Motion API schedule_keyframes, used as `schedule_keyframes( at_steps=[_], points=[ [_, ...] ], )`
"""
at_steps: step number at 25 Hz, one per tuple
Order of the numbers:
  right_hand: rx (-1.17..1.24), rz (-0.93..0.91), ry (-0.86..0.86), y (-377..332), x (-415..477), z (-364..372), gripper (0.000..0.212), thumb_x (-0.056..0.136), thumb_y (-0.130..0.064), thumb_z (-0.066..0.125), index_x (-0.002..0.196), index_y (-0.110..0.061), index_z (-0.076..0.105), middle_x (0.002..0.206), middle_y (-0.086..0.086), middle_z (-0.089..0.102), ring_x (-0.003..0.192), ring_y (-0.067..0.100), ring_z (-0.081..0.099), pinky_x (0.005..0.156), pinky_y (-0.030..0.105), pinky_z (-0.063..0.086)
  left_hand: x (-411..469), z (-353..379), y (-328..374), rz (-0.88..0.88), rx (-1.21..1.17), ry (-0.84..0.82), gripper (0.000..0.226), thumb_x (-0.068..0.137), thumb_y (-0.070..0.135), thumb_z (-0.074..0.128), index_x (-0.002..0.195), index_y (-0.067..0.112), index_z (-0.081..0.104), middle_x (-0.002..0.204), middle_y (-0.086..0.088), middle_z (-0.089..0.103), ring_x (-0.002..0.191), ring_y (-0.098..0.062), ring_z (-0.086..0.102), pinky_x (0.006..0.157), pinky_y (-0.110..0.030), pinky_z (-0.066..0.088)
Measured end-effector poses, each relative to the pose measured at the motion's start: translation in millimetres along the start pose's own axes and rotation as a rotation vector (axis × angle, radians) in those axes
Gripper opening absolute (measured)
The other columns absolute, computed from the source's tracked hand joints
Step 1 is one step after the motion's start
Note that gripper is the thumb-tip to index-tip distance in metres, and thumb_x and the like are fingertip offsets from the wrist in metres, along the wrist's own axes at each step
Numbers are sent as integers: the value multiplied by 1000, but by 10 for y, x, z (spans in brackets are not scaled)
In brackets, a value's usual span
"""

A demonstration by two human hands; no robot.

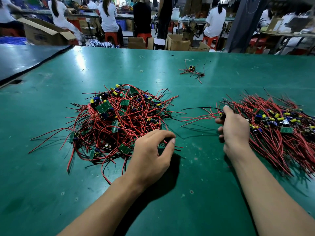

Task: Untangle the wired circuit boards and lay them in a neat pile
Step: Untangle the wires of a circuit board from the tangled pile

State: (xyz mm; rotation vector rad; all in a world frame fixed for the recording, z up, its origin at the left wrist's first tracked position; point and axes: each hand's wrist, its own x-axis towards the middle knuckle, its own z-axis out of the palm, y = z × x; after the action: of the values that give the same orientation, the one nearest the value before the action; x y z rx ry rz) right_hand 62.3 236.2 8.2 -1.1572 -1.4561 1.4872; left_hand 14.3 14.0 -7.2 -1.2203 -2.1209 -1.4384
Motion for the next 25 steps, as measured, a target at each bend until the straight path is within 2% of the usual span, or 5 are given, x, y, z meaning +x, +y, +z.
schedule_keyframes(
  at_steps=[8,15,19,22,25],
  points=[
    [417,348,-424,-54,-477,355,35,98,-45,54,76,-19,51,53,0,53,37,9,36,38,17,27,-2,-2,6,-44,-29,-8,8,86,9,69,92,8,74,86,5,73,79,-2,64,76,-25,52],
    [623,709,-908,-187,-533,282,42,95,-44,50,73,-8,49,50,-1,53,31,4,40,29,14,32,38,21,-15,-193,-19,-3,39,95,20,60,134,13,58,118,2,69,106,-8,64,96,-29,49],
    [440,608,-1073,-211,-607,261,37,84,-47,54,75,-11,50,43,-6,41,24,2,30,23,13,22,21,23,24,-304,-253,33,23,99,27,52,111,14,67,80,0,73,66,-16,69,66,-36,59],
    [170,495,-1137,-198,-629,227,50,88,-57,52,61,-15,56,39,-5,37,23,2,25,25,10,18,75,18,78,-664,-776,-48,34,101,33,47,94,6,67,73,-13,69,51,-25,63,47,-34,55],
    [-197,242,-1135,-181,-692,239,69,90,-71,44,45,-18,50,39,-1,42,25,6,28,28,13,19,126,-15,83,-784,-937,-93,29,96,36,55,90,10,67,75,-18,67,46,-22,60,43,-26,51]
  ],
)
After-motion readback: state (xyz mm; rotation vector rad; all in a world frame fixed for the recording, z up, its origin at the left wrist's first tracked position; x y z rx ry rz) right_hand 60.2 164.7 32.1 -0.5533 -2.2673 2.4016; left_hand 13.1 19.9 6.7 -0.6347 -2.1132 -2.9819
